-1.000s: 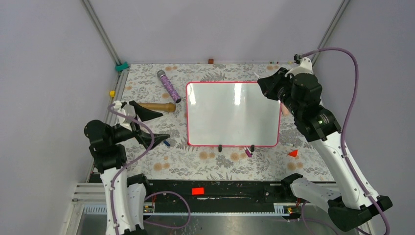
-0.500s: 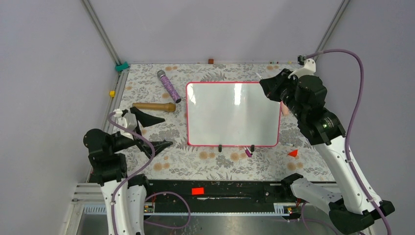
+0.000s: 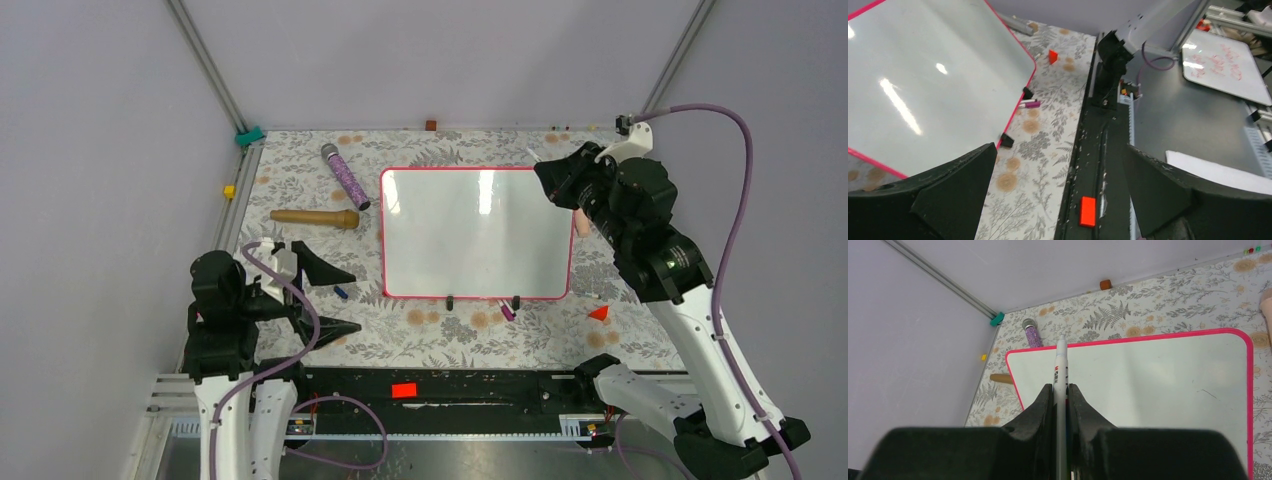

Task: Write a sentence on the whiteboard
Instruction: Hold the whiteboard on the whiteboard stand.

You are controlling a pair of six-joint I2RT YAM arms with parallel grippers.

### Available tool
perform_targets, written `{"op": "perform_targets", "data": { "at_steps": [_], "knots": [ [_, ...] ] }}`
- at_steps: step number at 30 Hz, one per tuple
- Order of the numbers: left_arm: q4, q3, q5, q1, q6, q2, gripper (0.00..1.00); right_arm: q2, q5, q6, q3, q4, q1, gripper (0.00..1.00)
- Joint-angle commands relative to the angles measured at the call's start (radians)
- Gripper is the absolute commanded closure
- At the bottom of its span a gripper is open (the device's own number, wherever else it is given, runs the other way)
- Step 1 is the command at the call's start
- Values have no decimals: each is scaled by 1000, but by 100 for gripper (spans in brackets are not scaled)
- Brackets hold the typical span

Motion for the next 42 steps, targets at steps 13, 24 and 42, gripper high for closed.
{"op": "perform_targets", "data": {
  "at_steps": [13,24,42],
  "knots": [
    [-550,253,-229,-39,425,-29,1,-36,32,-24,34,4,10,100],
    [-521,242,-177,-40,392,32,1,-40,35,-18,13,17,10,100],
    [-420,81,-9,-46,479,-68,1,-52,36,-34,0,18,10,100]
  ]
}}
